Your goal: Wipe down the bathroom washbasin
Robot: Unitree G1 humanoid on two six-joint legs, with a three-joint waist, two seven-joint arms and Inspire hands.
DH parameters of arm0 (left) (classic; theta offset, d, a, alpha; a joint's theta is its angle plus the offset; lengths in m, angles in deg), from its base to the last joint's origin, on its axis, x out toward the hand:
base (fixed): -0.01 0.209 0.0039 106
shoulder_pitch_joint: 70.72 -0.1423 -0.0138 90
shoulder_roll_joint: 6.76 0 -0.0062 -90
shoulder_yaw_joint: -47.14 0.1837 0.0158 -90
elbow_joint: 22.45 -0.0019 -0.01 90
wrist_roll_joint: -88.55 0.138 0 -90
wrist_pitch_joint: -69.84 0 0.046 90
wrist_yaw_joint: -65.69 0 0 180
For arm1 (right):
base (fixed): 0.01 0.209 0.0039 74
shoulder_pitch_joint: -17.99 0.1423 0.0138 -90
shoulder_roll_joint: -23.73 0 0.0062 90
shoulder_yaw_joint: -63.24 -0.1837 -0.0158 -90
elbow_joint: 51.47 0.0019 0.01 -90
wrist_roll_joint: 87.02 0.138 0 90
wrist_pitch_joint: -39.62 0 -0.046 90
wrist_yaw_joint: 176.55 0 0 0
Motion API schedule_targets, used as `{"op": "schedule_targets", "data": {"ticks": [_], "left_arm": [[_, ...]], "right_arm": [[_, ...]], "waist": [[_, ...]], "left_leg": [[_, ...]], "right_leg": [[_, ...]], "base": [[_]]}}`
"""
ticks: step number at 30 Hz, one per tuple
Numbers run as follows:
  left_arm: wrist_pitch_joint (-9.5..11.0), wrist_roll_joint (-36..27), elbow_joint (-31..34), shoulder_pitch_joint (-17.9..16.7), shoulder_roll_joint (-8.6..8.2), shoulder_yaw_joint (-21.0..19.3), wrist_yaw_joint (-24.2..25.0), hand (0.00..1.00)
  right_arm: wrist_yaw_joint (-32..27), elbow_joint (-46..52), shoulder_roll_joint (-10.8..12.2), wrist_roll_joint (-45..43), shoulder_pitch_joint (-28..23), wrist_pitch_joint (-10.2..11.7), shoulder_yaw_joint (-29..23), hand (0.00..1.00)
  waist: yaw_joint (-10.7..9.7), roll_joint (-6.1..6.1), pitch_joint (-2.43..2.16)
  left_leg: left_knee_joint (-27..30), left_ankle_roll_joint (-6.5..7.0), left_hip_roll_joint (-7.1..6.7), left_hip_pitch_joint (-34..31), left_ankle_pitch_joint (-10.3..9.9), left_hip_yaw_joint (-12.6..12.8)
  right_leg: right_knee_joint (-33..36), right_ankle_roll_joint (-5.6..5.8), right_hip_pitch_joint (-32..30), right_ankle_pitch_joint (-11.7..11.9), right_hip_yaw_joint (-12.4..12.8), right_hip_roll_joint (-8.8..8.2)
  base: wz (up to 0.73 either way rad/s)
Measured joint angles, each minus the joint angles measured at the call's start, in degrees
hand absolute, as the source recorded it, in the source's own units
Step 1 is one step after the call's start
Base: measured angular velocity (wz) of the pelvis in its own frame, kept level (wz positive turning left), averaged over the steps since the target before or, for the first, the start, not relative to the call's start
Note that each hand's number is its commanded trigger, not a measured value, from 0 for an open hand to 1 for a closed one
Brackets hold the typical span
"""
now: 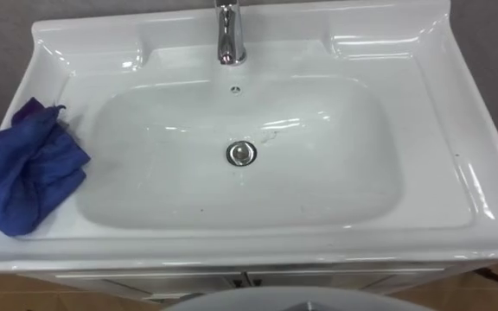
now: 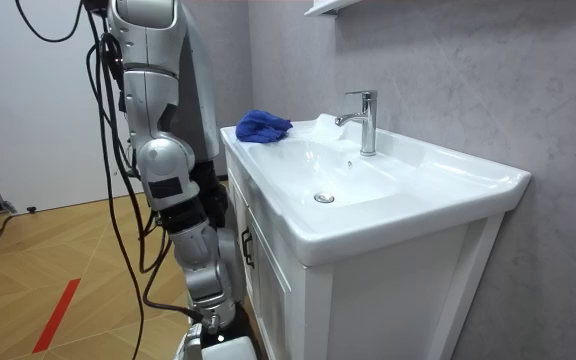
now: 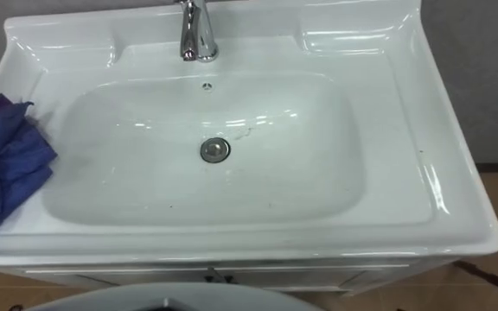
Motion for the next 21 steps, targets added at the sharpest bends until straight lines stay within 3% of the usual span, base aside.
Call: {"op": "schedule_targets", "data": {"ticks": [5,8,12,13,16,21], "left_arm": [[-2.1,0.1,-0.5,1.5,-0.19,2.4,6.2,0.0],[-3.4,0.0,-0.6,3.0,-0.16,2.5,9.2,0.0],[-3.6,-1.4,-0.8,4.9,-0.1,2.5,13.2,0.0],[-4.5,-2.2,-1.3,5.1,-0.11,2.4,14.3,0.0],[-5.2,-2.3,-2.8,5.6,-0.08,2.5,17.1,0.0],[-6.5,-2.4,-4.0,7.4,0.92,3.4,19.7,0.0]], "right_arm": [[1.2,-1.2,0.1,-0.3,0.1,-0.1,0.0,0.0],[1.5,-1.6,0.1,-0.7,0.1,-0.3,0.5,0.0],[1.6,-2.8,0.3,-1.0,0.2,-0.8,0.5,0.0],[1.7,-3.1,0.3,-1.9,0.2,-1.0,0.5,0.0],[2.9,-3.7,0.4,-3.7,0.0,-2.7,0.5,0.0],[3.7,-5.0,1.1,-7.0,0.1,-5.2,2.1,0.0]], "waist": [[-2.3,-0.15,-0.08],[-2.6,-0.49,-0.03],[-2.9,-0.73,0.07],[-3.3,-0.83,0.06],[-4.4,-1.2,0.07],[-4.4,-1.35,0.12]], "left_leg": [[0.0,0.02,-0.04,-0.8,0.0,1.9],[0.0,0.02,0.08,-0.9,0.0,3.0],[-0.3,0.06,0.21,-0.1,-0.1,5.4],[-0.3,0.11,0.22,0.0,-0.1,5.6],[-0.3,0.51,0.23,0.0,-0.3,5.7],[-0.4,0.75,0.22,0.1,-0.5,6.0]], "right_leg": [[0.3,0.09,-1.2,0.0,0.9,-0.17],[1.0,0.09,-2.1,0.0,1.9,-0.17],[1.2,0.11,-2.0,0.0,3.3,-0.17],[1.1,0.12,-2.0,0.0,3.4,-0.18],[1.1,0.12,-2.1,0.0,3.7,-0.17],[1.1,0.35,-2.4,0.2,4.7,-0.09]], "base": [[-0.12],[-0.2],[-0.19],[-0.12],[-0.04],[-0.08]]}}
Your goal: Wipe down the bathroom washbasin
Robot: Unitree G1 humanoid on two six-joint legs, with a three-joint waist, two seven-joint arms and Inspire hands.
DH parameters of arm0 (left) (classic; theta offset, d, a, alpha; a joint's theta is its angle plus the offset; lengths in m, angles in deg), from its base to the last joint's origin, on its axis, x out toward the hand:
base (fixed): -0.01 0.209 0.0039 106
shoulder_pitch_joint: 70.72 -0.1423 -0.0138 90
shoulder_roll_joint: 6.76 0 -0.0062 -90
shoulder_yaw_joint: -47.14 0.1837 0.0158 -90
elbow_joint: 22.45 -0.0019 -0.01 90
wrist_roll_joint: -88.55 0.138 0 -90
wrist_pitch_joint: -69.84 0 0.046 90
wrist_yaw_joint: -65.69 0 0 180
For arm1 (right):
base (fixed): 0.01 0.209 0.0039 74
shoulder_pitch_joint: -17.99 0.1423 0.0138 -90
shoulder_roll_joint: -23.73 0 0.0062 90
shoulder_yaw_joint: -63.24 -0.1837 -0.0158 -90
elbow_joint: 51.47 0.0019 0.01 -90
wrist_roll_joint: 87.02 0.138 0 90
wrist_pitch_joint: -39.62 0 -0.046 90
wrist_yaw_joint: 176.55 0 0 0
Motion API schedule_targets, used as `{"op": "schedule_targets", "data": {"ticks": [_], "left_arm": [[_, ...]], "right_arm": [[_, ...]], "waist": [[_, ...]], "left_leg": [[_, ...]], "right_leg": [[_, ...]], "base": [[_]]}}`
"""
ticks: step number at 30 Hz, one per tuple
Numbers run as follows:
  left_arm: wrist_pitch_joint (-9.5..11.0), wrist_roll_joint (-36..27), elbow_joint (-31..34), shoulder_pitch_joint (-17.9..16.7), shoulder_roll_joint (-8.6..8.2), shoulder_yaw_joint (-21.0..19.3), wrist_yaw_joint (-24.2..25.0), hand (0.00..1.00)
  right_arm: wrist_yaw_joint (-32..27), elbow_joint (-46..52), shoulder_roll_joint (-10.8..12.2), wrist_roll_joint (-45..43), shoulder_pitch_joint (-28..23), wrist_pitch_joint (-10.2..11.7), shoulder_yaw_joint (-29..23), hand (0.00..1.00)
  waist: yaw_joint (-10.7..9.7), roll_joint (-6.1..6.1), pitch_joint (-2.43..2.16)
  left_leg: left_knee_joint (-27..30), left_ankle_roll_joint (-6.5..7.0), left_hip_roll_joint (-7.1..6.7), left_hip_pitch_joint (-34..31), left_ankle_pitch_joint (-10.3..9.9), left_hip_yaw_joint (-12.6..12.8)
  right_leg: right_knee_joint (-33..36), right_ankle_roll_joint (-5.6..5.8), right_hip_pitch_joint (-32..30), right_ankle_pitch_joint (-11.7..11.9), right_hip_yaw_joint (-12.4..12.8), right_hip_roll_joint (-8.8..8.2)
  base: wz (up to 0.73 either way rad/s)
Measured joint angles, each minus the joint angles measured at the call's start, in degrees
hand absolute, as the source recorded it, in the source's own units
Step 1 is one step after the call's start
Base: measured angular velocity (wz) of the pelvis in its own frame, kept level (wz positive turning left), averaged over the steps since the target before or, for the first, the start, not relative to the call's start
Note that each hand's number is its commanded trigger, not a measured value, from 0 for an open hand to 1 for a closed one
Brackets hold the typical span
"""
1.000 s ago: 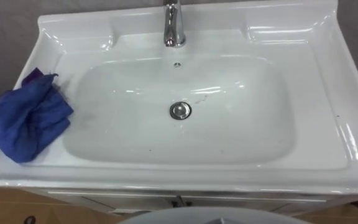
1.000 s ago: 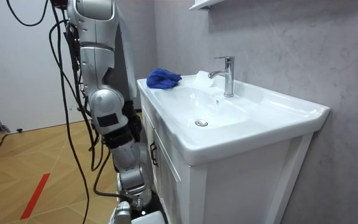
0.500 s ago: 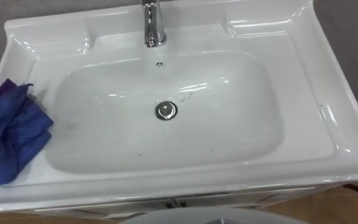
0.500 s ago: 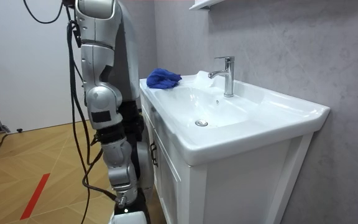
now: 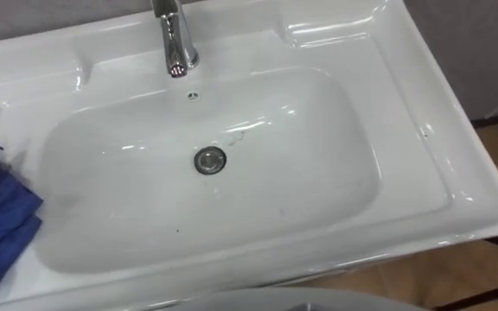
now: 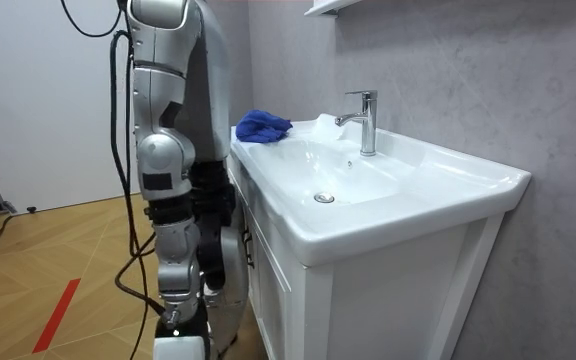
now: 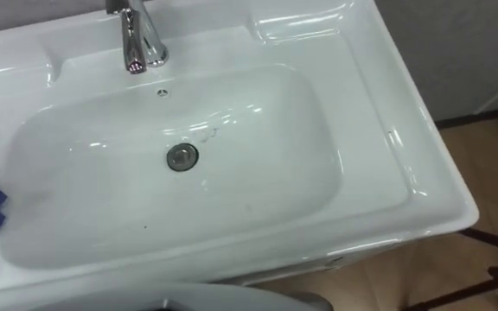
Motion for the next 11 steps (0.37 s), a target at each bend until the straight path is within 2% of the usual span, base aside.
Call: {"op": "schedule_targets", "data": {"ticks": [11], "left_arm": [[0.8,0.4,-2.1,1.1,1.18,2.1,2.2,0.0]], "right_arm": [[1.3,-0.3,1.4,-5.1,0.6,-0.6,0.1,0.0]], "waist": [[0.0,0.03,0.04]], "left_leg": [[-0.7,0.35,-0.1,0.8,-0.2,0.3]], "right_leg": [[1.0,0.41,-0.3,0.2,0.5,-0.12]], "base": [[-0.02]]}}
